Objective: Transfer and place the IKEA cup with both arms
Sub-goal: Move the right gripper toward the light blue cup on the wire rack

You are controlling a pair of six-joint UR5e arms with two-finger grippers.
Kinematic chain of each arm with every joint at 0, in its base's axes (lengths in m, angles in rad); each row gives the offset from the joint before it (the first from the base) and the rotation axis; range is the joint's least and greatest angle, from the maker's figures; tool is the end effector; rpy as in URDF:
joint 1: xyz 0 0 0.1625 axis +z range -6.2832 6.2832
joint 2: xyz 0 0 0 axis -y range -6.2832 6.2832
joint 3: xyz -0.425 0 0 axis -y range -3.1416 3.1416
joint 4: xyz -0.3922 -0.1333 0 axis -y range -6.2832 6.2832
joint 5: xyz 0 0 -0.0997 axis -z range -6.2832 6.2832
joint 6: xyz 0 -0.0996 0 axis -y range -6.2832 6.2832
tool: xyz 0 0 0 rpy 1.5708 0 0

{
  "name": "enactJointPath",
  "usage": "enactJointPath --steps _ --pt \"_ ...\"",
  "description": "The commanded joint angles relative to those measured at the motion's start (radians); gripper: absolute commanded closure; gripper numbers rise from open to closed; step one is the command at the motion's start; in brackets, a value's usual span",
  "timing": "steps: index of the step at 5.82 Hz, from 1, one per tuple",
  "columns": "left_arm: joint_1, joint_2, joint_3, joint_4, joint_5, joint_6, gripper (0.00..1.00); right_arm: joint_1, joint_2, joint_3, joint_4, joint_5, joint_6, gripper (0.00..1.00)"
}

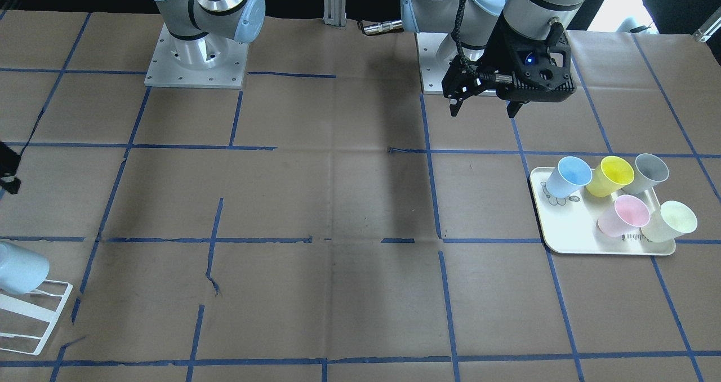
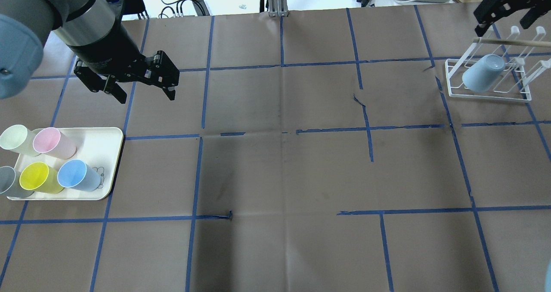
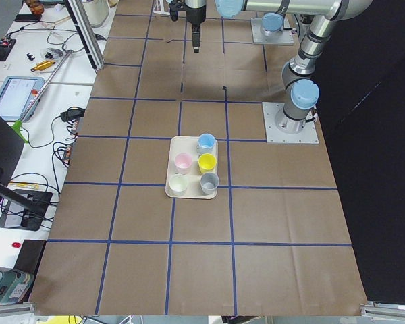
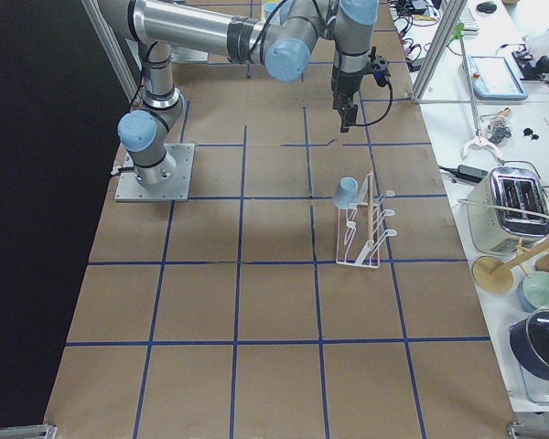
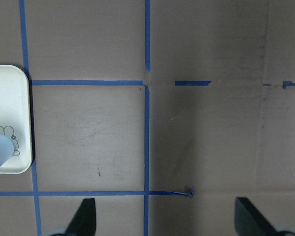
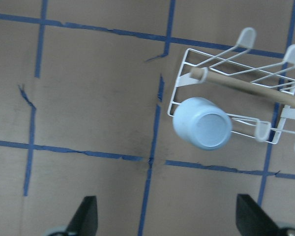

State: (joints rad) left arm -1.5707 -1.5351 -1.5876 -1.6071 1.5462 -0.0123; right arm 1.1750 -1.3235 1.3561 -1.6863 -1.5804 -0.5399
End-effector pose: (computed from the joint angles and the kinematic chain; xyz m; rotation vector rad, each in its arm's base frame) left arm -0.1357 -0.4749 0.4933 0.0197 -3.1169 -0.0274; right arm -0.1106 -0.6080 0.4708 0.2221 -3.0858 0.1078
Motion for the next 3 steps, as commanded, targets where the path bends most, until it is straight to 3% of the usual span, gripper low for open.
enactJointPath --steps 1,3 --pt "0.0 0.0 0.0 0.0 0.0 0.0 0.02 -0.081 0.113 0.003 -0.099 0.003 -0.097 0.0" --pt "0.0 0.0 0.0 -0.002 0.006 0.0 0.02 -0.08 0.165 0.015 -0.096 0.008 -0.086 0.0"
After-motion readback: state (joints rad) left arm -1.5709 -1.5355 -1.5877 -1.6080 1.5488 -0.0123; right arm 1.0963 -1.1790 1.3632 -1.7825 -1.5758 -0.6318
